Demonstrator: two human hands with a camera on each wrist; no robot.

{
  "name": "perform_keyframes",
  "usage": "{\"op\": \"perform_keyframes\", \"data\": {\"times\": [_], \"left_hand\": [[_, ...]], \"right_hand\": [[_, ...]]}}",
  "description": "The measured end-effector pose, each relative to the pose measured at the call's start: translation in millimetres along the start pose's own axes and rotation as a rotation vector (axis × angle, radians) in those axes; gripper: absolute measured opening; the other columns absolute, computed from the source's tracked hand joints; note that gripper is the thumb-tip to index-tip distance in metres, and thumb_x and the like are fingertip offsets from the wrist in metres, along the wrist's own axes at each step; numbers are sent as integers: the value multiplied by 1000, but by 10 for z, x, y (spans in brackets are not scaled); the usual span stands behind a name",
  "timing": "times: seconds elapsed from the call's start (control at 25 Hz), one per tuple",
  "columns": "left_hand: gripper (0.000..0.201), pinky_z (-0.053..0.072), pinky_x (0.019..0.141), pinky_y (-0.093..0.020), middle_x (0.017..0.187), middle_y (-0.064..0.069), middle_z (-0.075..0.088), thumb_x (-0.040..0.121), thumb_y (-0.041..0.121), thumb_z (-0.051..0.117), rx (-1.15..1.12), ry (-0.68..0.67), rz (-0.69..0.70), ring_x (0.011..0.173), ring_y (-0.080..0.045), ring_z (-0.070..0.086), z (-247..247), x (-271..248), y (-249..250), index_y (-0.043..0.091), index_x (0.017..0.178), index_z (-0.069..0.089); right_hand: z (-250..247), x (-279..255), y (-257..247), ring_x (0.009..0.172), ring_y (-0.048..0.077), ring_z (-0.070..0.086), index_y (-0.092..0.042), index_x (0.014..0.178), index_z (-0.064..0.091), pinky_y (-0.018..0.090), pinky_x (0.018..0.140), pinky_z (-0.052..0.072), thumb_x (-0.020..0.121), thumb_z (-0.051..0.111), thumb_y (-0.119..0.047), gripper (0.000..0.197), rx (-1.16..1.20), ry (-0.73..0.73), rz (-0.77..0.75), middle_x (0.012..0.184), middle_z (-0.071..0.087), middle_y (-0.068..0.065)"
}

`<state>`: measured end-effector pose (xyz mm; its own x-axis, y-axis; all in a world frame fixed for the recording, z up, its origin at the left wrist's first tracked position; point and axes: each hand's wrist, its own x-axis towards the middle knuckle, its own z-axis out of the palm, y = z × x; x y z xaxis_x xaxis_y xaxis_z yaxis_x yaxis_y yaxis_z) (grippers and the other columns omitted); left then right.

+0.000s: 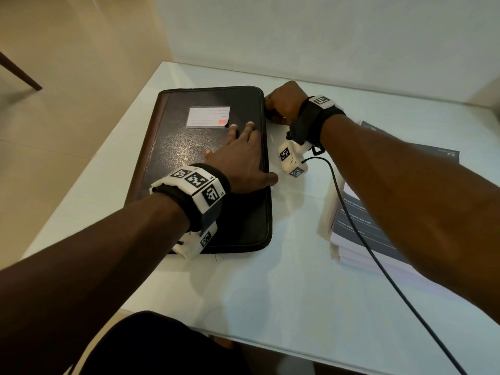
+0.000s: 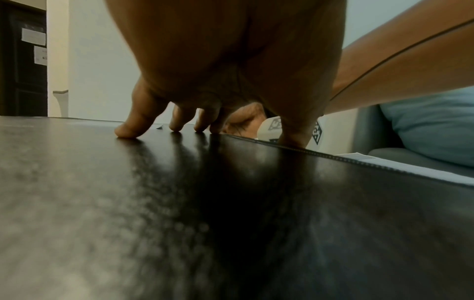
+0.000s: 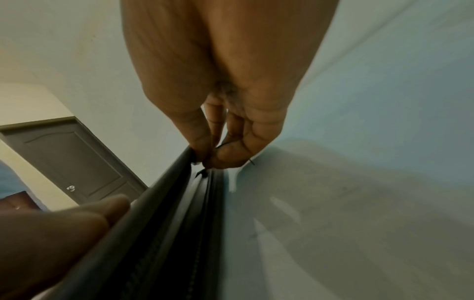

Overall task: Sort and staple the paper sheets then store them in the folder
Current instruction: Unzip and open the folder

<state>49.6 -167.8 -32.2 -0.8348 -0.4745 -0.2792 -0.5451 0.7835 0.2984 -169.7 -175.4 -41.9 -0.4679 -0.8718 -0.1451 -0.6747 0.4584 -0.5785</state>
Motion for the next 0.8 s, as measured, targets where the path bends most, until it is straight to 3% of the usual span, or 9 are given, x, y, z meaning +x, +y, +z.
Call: {"op": "perform_keyframes", "data": {"times": [0.04, 0.12, 0.24, 0.4, 0.48, 0.56, 0.64, 0.72, 0.8], "left_hand": [[114, 25, 116, -72, 172, 1, -6, 81, 64, 70, 4, -7, -1, 158, -31, -10, 8, 8, 0, 15, 162, 8], [113, 25, 116, -71, 172, -1, -6, 81, 63, 69, 5, -12, 5, 158, -32, -10, 25, 33, -8, 14, 162, 9], [111, 23, 115, -74, 172, -3, -6, 82, 63, 68, 20, -2, 10, 158, -33, -9, 1, 33, 38, 14, 162, 9], [93, 18, 109, -83, 172, 0, 5, 80, 70, 54, 48, 17, -11, 158, -34, 2, -30, 131, 25, 25, 157, 28], [80, 27, 110, -76, 167, -7, 21, 79, 62, 44, 15, 59, -25, 154, -37, 18, -100, 370, -59, 20, 148, 41], [61, 30, 115, -64, 160, -16, 32, 91, 43, 44, 24, 99, -35, 148, -40, 28, -252, 747, -147, 9, 142, 46], [51, 29, 120, -49, 157, -20, 38, 100, 21, 43, 52, 111, -23, 146, -40, 34, -481, 1106, -196, 4, 148, 42], [50, 29, 120, -39, 159, -15, 40, 104, 14, 39, 30, 84, -3, 147, -34, 36, -651, 1337, -201, 10, 155, 38], [46, 34, 115, -36, 155, -13, 48, 104, 10, 40, 49, 48, 47, 142, -31, 44, -728, 1497, -166, 14, 149, 51]], "right_hand": [[8, -23, 16, 102, 31, 68, -9, 111, 73, 28, 83, 45, 95, 59, -15, 22, -29, -15, 2, 109, 74, 9], [29, 17, 55, 93, 27, 69, -9, 115, 73, 34, 86, 54, 95, 59, -13, 25, 202, 31, 34, 101, 73, 7], [72, -45, 49, 78, 19, 68, -15, 95, 74, 37, 81, 62, 88, 65, -3, 16, 416, 159, 160, 82, 70, 5], [47, -61, 73, 85, 20, 74, -20, 84, 74, 30, 75, 62, 84, 73, -6, 14, 380, 171, 152, 89, 75, 6], [-2, 8, 113, 91, 21, 74, -13, 98, 77, 35, 84, 63, 82, 73, -9, 18, 458, 140, 215, 99, 76, 7], [-12, 77, 157, 96, 22, 73, -9, 110, 74, 42, 90, 61, 82, 71, -12, 29, 526, 117, 250, 109, 74, 10], [-19, 119, 153, 89, 19, 72, -11, 106, 74, 40, 88, 62, 85, 69, -12, 22, 507, 113, 240, 102, 74, 7], [-6, 148, 169, 77, 13, 69, -9, 106, 74, 31, 79, 63, 88, 66, -8, 19, 490, 140, 210, 87, 71, 1], [9, 165, 203, 74, 15, 72, -7, 105, 75, 30, 74, 63, 86, 69, -7, 20, 497, 140, 186, 83, 74, 2]]}}
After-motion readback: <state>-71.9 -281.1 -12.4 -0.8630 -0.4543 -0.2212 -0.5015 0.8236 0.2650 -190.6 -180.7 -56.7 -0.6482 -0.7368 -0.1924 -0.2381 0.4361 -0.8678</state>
